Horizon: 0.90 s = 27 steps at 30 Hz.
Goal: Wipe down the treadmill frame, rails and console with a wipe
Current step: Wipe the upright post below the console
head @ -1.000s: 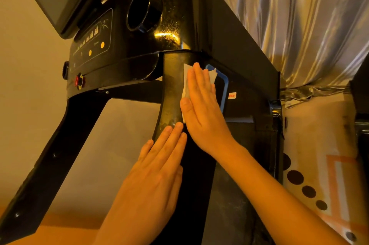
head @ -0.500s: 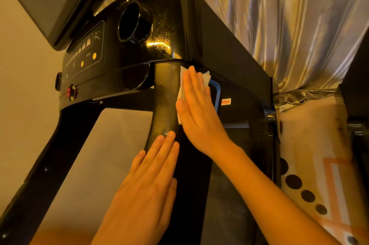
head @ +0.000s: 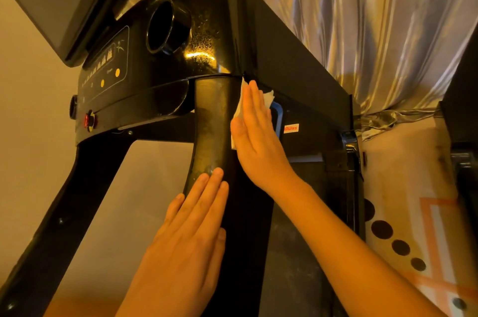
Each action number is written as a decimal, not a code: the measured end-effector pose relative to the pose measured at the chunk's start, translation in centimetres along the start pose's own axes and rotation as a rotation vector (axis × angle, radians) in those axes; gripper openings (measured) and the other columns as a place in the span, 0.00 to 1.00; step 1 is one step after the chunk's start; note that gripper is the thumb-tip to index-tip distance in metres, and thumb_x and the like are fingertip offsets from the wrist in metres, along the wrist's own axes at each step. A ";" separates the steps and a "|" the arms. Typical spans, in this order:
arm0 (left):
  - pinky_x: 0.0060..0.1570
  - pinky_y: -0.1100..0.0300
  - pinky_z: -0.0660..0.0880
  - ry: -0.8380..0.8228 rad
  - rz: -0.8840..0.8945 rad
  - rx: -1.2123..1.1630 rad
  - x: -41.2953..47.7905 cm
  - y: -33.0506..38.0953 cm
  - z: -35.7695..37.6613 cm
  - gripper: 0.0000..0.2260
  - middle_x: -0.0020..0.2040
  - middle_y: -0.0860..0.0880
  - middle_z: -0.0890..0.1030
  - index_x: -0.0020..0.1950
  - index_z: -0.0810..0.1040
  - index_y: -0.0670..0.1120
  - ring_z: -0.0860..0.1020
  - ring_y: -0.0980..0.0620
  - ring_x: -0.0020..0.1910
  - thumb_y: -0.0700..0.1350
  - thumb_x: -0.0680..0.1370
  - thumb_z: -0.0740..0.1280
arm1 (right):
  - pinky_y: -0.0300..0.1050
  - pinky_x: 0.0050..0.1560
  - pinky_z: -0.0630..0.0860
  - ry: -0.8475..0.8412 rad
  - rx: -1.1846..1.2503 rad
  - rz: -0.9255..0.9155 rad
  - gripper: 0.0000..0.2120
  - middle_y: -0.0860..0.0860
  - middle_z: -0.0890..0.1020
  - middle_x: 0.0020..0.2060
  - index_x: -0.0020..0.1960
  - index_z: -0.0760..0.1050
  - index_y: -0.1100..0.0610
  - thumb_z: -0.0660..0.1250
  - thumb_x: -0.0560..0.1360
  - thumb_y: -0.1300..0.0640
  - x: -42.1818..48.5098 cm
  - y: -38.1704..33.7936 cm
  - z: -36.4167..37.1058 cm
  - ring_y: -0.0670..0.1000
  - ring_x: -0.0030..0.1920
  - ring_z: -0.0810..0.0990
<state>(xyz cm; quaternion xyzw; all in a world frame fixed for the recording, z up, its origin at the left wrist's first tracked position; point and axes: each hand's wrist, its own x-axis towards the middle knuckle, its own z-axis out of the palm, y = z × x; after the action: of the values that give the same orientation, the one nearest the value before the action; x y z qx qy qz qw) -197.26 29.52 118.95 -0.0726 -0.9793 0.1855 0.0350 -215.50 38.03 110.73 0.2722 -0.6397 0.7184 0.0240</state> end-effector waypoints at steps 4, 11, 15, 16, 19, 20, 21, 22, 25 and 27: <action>0.75 0.63 0.45 -0.002 0.009 -0.004 -0.1 -0.1 -0.1 0.27 0.82 0.53 0.51 0.83 0.51 0.50 0.49 0.55 0.81 0.56 0.85 0.49 | 0.38 0.77 0.35 -0.013 0.025 0.048 0.28 0.36 0.36 0.80 0.80 0.34 0.42 0.42 0.85 0.40 -3.6 1.0 0.8 0.36 0.79 0.34; 0.75 0.60 0.45 -0.018 -0.005 0.003 0.0 0.1 -0.2 0.30 0.82 0.54 0.50 0.83 0.51 0.50 0.47 0.56 0.81 0.53 0.82 0.54 | 0.34 0.73 0.32 -0.004 -0.004 0.176 0.27 0.44 0.38 0.82 0.81 0.35 0.48 0.43 0.87 0.46 0.5 2.6 -1.1 0.35 0.75 0.33; 0.76 0.63 0.43 -0.037 -0.002 -0.015 -0.1 -0.1 -0.2 0.26 0.83 0.54 0.51 0.83 0.54 0.50 0.48 0.56 0.81 0.56 0.85 0.48 | 0.28 0.71 0.30 -0.006 0.014 0.156 0.26 0.37 0.36 0.79 0.77 0.33 0.41 0.41 0.84 0.41 -2.6 2.8 0.0 0.31 0.74 0.30; 0.76 0.63 0.43 -0.044 0.002 -0.015 0.0 -0.2 -0.2 0.26 0.83 0.53 0.51 0.83 0.55 0.50 0.48 0.56 0.81 0.57 0.85 0.47 | 0.29 0.71 0.30 -0.002 0.022 0.160 0.25 0.36 0.36 0.78 0.76 0.32 0.41 0.41 0.84 0.41 -2.8 3.0 0.2 0.31 0.74 0.30; 0.76 0.63 0.42 -0.049 0.005 -0.005 0.1 -0.2 -0.3 0.27 0.82 0.53 0.51 0.83 0.55 0.50 0.48 0.56 0.81 0.55 0.84 0.51 | 0.35 0.74 0.31 -0.004 0.023 0.184 0.24 0.41 0.37 0.81 0.77 0.32 0.43 0.42 0.87 0.46 -1.1 3.4 -0.7 0.35 0.76 0.31; 0.76 0.63 0.42 -0.045 0.004 -0.005 0.1 -0.2 -0.3 0.28 0.82 0.53 0.51 0.82 0.55 0.49 0.48 0.56 0.81 0.54 0.82 0.53 | 0.39 0.76 0.32 -0.004 0.032 0.188 0.25 0.43 0.37 0.82 0.78 0.33 0.45 0.42 0.87 0.46 -0.4 3.5 -1.0 0.36 0.76 0.32; 0.76 0.63 0.42 -0.041 0.001 -0.004 0.1 -0.1 -0.3 0.29 0.82 0.53 0.51 0.83 0.55 0.49 0.48 0.56 0.81 0.53 0.82 0.54 | 0.42 0.78 0.34 0.000 0.050 0.188 0.25 0.45 0.37 0.82 0.79 0.34 0.46 0.41 0.87 0.46 0.0 3.6 -1.2 0.37 0.77 0.34; 0.75 0.63 0.42 -0.039 -0.002 -0.002 0.1 0.0 -0.3 0.30 0.82 0.53 0.51 0.83 0.54 0.50 0.48 0.56 0.81 0.53 0.81 0.54 | 0.44 0.79 0.35 0.008 0.069 0.188 0.25 0.45 0.38 0.82 0.80 0.35 0.47 0.41 0.87 0.46 0.1 3.7 -1.2 0.38 0.77 0.34; 0.76 0.62 0.42 -0.043 -0.007 0.005 0.0 -0.1 -0.2 0.30 0.82 0.53 0.50 0.83 0.51 0.50 0.47 0.56 0.81 0.53 0.81 0.54 | 0.46 0.81 0.36 0.045 0.077 0.188 0.27 0.45 0.38 0.82 0.82 0.37 0.48 0.41 0.86 0.44 -1.1 4.1 -0.3 0.39 0.79 0.35; 0.75 0.59 0.46 -0.029 0.000 0.007 0.0 -0.1 -0.2 0.30 0.82 0.53 0.50 0.83 0.51 0.50 0.48 0.56 0.81 0.53 0.81 0.54 | 0.47 0.81 0.36 0.056 0.086 0.179 0.27 0.45 0.39 0.82 0.81 0.36 0.47 0.41 0.86 0.43 -1.1 3.8 -0.1 0.40 0.79 0.35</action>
<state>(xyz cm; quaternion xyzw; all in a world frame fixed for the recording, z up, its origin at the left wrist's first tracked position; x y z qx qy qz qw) -197.25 29.45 119.15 -0.0699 -0.9790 0.1902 0.0209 -216.04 37.79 106.78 0.1945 -0.6290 0.7519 -0.0343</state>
